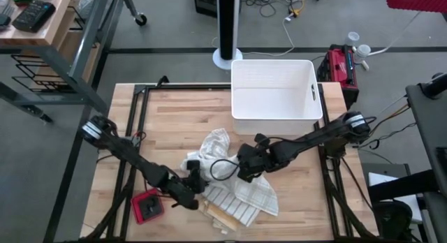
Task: Fold towel
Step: Fold the light brown kitchen towel
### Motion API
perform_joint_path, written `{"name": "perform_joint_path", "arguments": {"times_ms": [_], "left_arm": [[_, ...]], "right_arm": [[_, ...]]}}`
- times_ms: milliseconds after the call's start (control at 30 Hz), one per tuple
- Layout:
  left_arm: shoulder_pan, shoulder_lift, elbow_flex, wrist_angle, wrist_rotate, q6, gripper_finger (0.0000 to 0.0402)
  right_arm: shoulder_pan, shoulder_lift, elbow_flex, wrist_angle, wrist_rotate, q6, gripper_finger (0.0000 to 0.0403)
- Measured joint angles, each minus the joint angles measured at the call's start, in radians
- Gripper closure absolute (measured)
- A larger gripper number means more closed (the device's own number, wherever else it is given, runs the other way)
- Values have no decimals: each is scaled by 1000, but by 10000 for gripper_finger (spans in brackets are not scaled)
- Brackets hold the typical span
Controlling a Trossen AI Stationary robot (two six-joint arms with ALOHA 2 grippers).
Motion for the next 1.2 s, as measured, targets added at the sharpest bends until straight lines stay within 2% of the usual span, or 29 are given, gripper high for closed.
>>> {"name": "perform_joint_path", "arguments": {"times_ms": [100,233,500,600,700,933,1000,1200], "left_arm": [[-12,-23,0,-1,34,-28,399],[-35,-47,0,-2,6,-43,400],[-48,-142,1,85,-190,-25,401],[-48,-192,2,116,-201,11,401],[-49,-254,2,64,-92,4,401],[-50,-307,-16,-64,118,-172,401],[-50,-293,-19,-66,153,-204,401],[-50,-231,-26,-66,169,-219,389]], "right_arm": [[12,-16,0,-63,54,35,403],[23,-37,0,-106,71,69,403],[62,-47,-2,-96,79,82,403],[71,-47,-2,-96,79,93,403],[79,-47,-2,-101,81,106,403],[86,-47,-2,-98,80,111,403],[86,-47,-2,-96,80,118,403],[88,-47,-2,-95,80,118,403]]}}
